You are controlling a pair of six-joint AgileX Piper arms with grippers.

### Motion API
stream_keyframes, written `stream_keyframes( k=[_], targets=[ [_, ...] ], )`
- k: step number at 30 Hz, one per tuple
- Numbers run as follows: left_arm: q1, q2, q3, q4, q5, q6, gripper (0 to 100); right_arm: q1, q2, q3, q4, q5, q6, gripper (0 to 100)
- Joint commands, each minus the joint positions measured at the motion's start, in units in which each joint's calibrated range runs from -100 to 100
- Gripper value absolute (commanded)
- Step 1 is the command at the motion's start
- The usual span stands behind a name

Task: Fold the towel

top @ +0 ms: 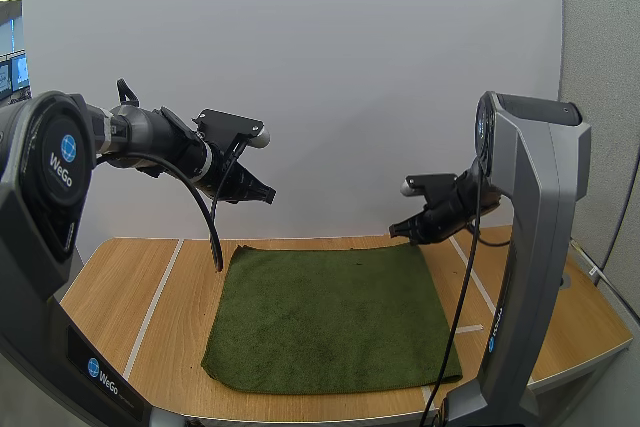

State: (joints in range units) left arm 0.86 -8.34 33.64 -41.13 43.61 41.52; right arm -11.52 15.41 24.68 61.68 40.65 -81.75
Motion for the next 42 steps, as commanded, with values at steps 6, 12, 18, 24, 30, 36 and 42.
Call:
stream_keyframes(
  k=[6, 12, 18, 24, 30, 36, 42],
  targets=[
    [0.04, -0.47, 0.27, -0.12, 1.18, -0.78, 0, -0.42, 2.59, 0.14, -1.17, 0.33, 0.36, 0],
    [0.04, -0.47, 0.27, -0.06, 1.95, -1.39, 0, -0.42, 2.96, 0.01, -1.17, 0.33, 0.36, 0],
    [0.04, -0.47, 0.27, 0.13, 1.95, -1.75, 0, -2.41, -2.38, 0.01, -1.17, 0.33, 3.01, 0],
    [0.04, -0.47, 0.27, 0.08, 2.12, -1.75, 0, -3.17, -1.82, 0.01, -2.00, 6.37, 1.91, 0],
    [0.04, -0.47, 0.27, 0.35, 2.12, -1.75, 0, -3.17, 2.43, -1.85, -0.43, 11.88, 2.21, 26],
    [0.04, -0.47, 0.27, 1.02, 2.12, -1.89, 0, -3.17, 4.95, -4.96, 0.33, 12.20, 3.42, 81],
    [0.04, -0.47, 0.27, 1.02, 2.12, -1.89, 0, -3.17, 7.59, -7.82, 0.58, 12.20, 3.45, 71]
  ],
)
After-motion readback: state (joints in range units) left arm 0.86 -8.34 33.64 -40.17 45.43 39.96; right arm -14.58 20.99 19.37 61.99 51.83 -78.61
